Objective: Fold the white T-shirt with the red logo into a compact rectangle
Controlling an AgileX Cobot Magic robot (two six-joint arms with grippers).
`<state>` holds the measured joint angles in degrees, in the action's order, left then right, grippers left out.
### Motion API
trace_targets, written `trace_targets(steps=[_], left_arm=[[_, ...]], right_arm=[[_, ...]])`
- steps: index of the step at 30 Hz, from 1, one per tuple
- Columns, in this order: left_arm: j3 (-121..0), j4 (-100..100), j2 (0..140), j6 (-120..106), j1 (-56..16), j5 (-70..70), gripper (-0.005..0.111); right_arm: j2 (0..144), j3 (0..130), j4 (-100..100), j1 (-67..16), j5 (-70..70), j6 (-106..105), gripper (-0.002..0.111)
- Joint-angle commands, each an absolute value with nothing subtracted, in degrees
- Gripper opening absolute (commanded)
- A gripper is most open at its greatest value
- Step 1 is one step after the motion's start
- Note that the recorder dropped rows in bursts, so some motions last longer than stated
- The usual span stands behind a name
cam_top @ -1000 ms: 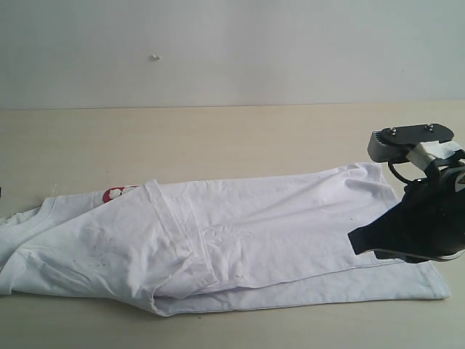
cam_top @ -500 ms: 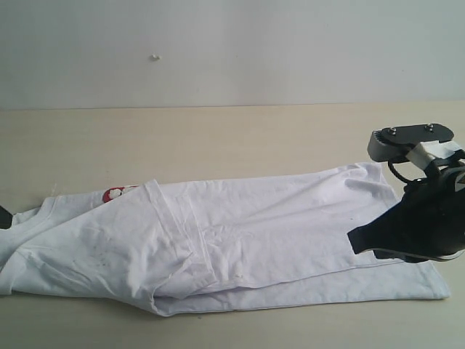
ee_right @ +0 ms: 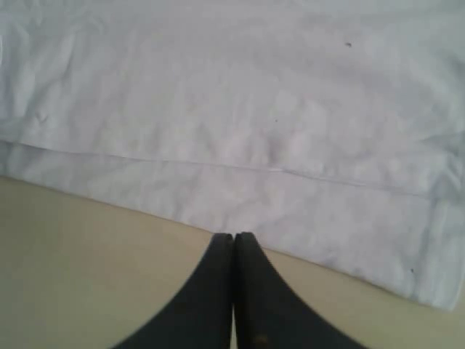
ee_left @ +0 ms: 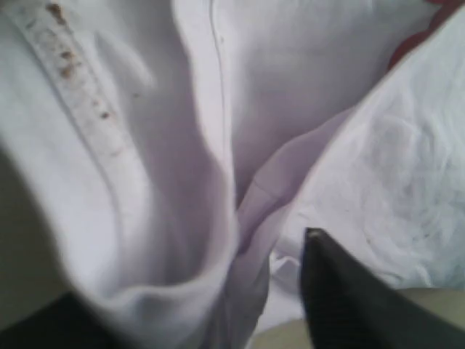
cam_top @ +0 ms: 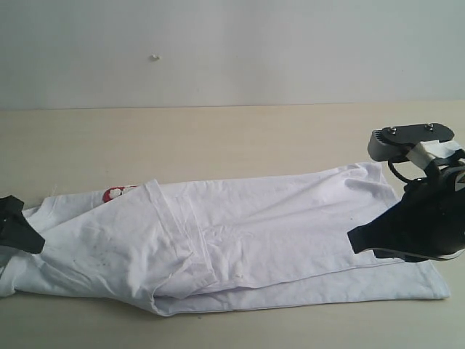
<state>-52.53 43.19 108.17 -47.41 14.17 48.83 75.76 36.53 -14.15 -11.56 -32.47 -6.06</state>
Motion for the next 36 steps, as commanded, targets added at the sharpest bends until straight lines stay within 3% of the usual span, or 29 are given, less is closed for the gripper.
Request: trace_targets(steps=[1, 8, 20, 29, 36], left_arm=[[-52.5, 43.0, 108.3, -48.2, 13.8, 49.1, 0.001], [-52.6, 40.5, 106.6, -45.0, 14.9, 48.2, 0.000], [-52.6, 34.7, 98.2, -27.8, 25.3, 44.6, 0.000], [-52.6, 56.3, 91.6, -36.6, 23.6, 56.4, 0.000], [-52.6, 68.3, 88.5, -41.8, 17.3, 63.5, 0.000]], right_arm=[[75.3, 36.4, -14.4, -11.3, -32.1, -6.4, 0.000], [75.3, 36.4, -14.4, -11.3, -32.1, -6.4, 0.000], [75.3, 36.4, -14.5, -11.3, -32.4, -6.4, 0.000], [75.3, 36.4, -15.5, -11.3, -32.4, -6.4, 0.000], [75.3, 36.4, -15.6, -11.3, -31.0, -6.4, 0.000]])
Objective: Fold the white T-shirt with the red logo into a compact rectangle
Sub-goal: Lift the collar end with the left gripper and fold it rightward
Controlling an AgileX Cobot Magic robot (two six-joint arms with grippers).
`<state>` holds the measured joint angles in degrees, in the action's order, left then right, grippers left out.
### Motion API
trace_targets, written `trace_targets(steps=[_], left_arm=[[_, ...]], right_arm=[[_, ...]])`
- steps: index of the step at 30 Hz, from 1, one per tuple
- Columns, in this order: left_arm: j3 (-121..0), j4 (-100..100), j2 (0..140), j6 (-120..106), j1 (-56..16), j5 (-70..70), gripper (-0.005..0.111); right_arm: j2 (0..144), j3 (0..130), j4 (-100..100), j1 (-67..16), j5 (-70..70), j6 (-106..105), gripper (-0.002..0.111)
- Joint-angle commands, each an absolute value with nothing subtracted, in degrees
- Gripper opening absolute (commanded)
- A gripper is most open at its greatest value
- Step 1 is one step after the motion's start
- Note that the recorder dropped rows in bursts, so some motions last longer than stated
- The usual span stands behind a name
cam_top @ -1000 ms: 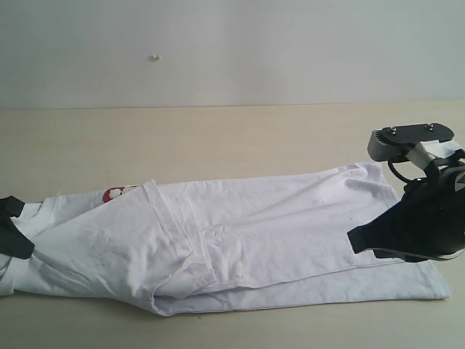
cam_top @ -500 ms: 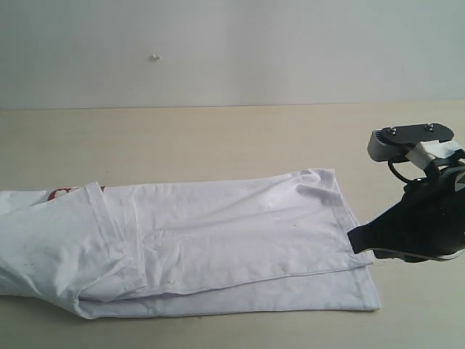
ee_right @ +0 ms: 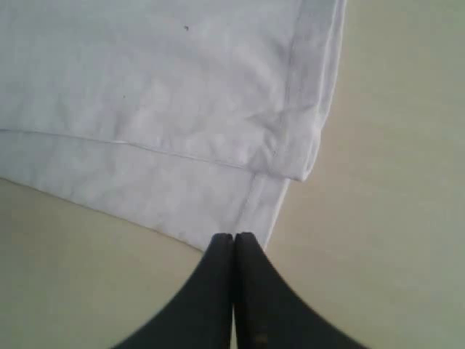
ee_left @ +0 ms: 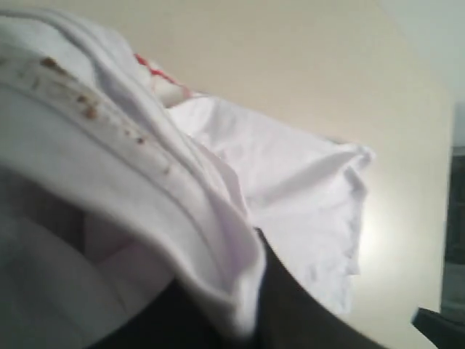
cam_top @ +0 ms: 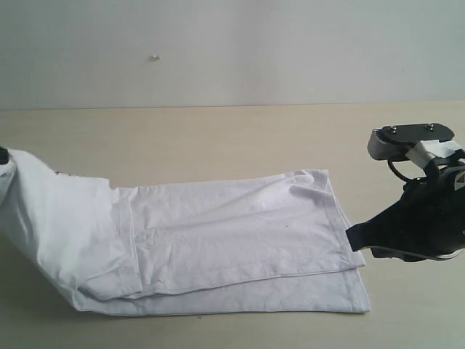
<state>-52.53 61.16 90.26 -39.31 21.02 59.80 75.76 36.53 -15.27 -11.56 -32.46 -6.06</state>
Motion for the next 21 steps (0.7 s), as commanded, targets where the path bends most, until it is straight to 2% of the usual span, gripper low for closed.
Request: trace_targets(steps=[1, 8, 16, 21], left_arm=[[-52.6, 69.2, 88.2, -41.8, 16.0, 63.6, 0.000], [-52.6, 74.9, 87.0, -41.8, 6.4, 60.9, 0.000], [-53.3, 79.0, 87.8, -41.8, -14.5, 41.6, 0.000], [-57.7, 81.7, 93.3, -41.6, -23.5, 37.8, 0.000]], right_arm=[[75.3, 36.4, -15.6, -11.3, -30.9, -6.4, 0.000], [75.3, 36.4, -15.3, -11.3, -29.0, -6.3, 0.000], [74.7, 36.4, -14.5, -11.3, -28.6, -5.9, 0.000], [70.5, 36.4, -14.3, -11.3, -28.7, -5.9, 0.000]])
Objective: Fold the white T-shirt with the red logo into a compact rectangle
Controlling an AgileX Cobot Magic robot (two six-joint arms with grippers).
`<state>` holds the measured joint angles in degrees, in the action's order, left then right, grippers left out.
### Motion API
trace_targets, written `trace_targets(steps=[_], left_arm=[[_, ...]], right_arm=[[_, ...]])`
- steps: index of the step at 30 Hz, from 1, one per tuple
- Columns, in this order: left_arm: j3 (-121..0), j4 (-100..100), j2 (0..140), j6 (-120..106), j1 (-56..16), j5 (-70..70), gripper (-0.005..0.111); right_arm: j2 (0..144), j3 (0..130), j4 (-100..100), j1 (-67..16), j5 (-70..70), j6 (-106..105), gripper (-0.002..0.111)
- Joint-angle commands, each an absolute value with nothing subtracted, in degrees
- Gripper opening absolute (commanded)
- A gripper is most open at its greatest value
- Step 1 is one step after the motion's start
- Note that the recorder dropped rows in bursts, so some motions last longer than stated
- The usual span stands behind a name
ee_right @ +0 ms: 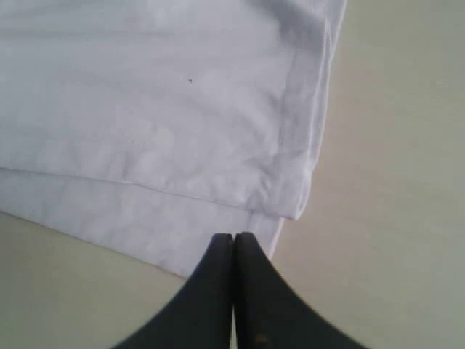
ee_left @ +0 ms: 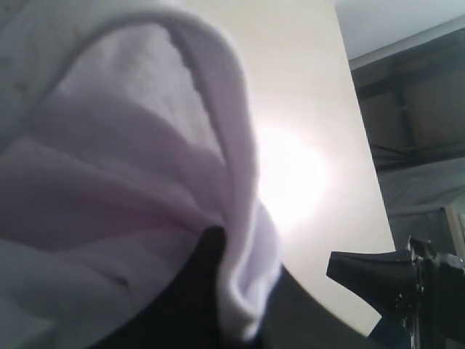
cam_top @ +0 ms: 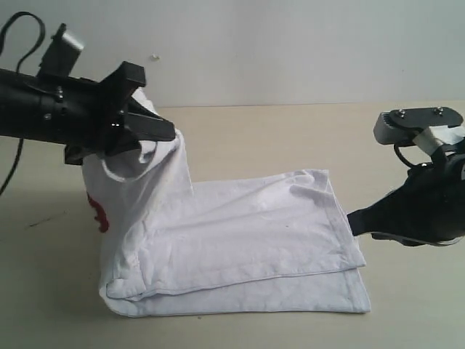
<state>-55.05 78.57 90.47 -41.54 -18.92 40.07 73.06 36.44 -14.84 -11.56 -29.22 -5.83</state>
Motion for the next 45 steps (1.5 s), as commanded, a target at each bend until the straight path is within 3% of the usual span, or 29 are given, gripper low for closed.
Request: trace_targets(steps=[1, 8, 10, 12, 16, 17, 19, 27, 33, 39, 41, 45], left_arm=[[-59.0, 81.9, 94.9, -41.6, -25.9, 36.9, 0.000], [-64.6, 84.9, 103.5, -41.6, -34.3, 35.1, 0.000], [-66.4, 84.9, 105.9, -41.6, -36.7, 35.7, 0.007], [-68.0, 84.9, 107.9, -43.2, -38.6, 36.8, 0.024], [-70.7, 84.8, 109.8, -43.5, -39.4, 37.1, 0.086], [-71.1, 84.4, 109.9, -43.5, -39.3, 37.2, 0.095], [-72.0, 82.8, 109.9, -43.5, -38.5, 37.5, 0.102], [-72.8, 70.0, 109.9, -42.1, -34.7, 43.3, 0.102], [-72.8, 49.7, 109.9, -35.8, -34.9, 45.5, 0.102], [-72.5, 44.8, 110.7, -35.5, -34.9, 45.9, 0.102], [-72.5, 42.6, 111.9, -35.5, -34.9, 47.0, 0.102], [-72.5, 41.0, 115.1, -35.5, -34.9, 49.7, 0.102]], right_arm=[[69.6, 36.4, -14.2, -11.3, -28.9, -5.9, 0.000], [66.6, 36.4, -13.9, -11.3, -29.3, -5.9, 0.000], [66.5, 36.4, -13.9, -11.3, -29.3, -5.9, 0.000], [66.5, 36.4, -13.9, -11.3, -29.3, -5.9, 0.000], [66.5, 36.4, -13.9, -11.3, -30.5, -5.9, 0.000], [66.5, 36.4, -13.9, -11.3, -30.5, -5.9, 0.000], [66.5, 36.4, -13.9, -11.3, -30.5, -5.9, 0.000], [66.5, 36.4, -13.3, -11.3, -30.4, -5.9, 0.000], [69.2, 36.4, -13.9, -11.3, -27.5, -5.9, 0.000], [75.0, 36.4, -20.6, -11.3, -24.4, -5.9, 0.000], [77.0, 36.4, -22.7, -11.3, -23.9, -5.9, 0.002], [81.0, 36.4, -26.0, -11.3, -23.1, -5.9, 0.018]])
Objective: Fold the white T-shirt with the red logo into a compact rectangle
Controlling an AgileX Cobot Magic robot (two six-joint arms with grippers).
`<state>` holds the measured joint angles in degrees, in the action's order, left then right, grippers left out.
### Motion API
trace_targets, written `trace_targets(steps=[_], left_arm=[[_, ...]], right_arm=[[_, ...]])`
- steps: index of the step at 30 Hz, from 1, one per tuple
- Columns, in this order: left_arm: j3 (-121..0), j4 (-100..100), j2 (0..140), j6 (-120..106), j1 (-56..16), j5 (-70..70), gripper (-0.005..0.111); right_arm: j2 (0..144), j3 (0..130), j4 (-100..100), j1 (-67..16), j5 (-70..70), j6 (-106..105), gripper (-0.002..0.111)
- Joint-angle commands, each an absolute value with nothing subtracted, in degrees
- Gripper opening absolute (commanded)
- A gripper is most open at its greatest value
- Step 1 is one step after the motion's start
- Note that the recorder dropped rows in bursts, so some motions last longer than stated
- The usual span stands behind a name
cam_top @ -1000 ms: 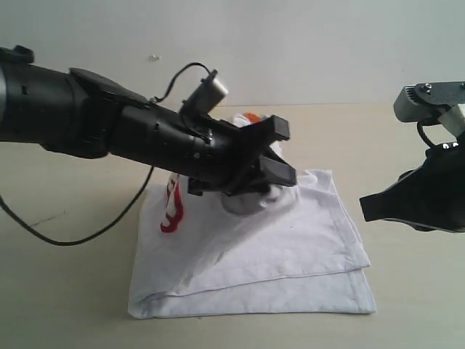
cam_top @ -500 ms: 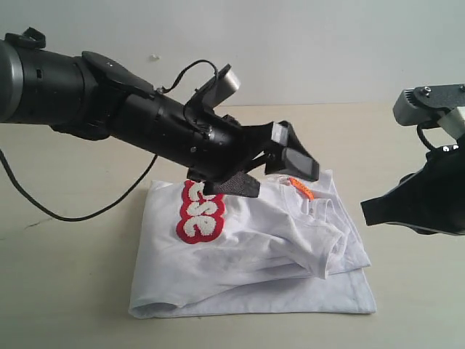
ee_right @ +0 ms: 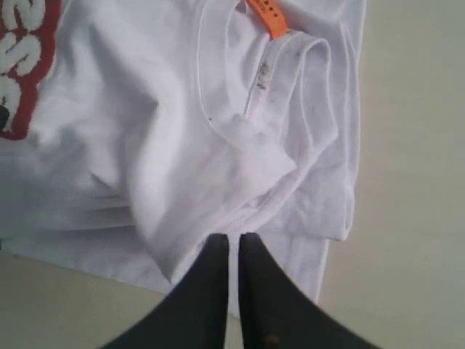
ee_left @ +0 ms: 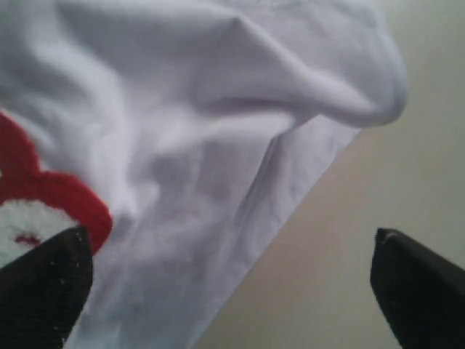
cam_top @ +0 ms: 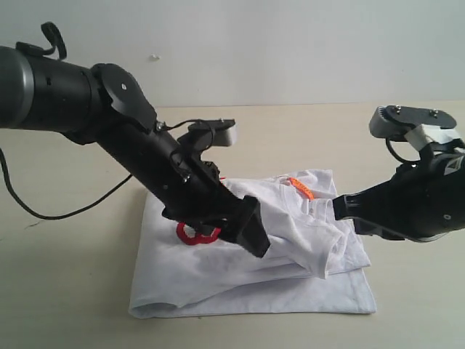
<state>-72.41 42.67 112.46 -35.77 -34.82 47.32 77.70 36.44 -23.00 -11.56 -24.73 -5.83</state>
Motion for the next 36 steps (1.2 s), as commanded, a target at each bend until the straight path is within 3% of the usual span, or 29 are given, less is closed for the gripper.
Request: trace_targets(steps=[1, 4, 7, 17, 20, 27, 36], left_arm=[[-72.5, 41.0, 115.9, -35.5, -34.9, 50.0, 0.102], [-72.5, 41.0, 118.2, -35.5, -34.9, 50.7, 0.102], [-72.5, 40.9, 119.7, -35.6, -35.3, 50.9, 0.102], [-72.5, 41.4, 120.7, -37.2, -36.5, 52.0, 0.102], [-72.5, 41.4, 120.7, -37.2, -36.5, 53.1, 0.102], [-72.5, 41.6, 120.7, -37.2, -36.5, 57.3, 0.102], [-72.5, 41.2, 120.7, -39.0, -36.5, 60.5, 0.102]], right_arm=[[81.6, 36.4, -26.3, -11.3, -22.9, -5.9, 0.022], [83.8, 36.4, -27.3, -11.3, -22.5, -6.0, 0.034], [84.9, 36.4, -29.9, -11.3, -22.5, -8.9, 0.039], [87.4, 36.4, -55.1, -11.3, -20.6, -33.5, 0.039], [90.3, 36.4, -57.0, -11.3, -19.4, -35.4, 0.034], [97.1, 36.4, -56.0, -11.3, -11.5, -37.5, 0.002], [102.0, 36.4, -52.0, -11.3, -4.6, -37.3, 0.000]])
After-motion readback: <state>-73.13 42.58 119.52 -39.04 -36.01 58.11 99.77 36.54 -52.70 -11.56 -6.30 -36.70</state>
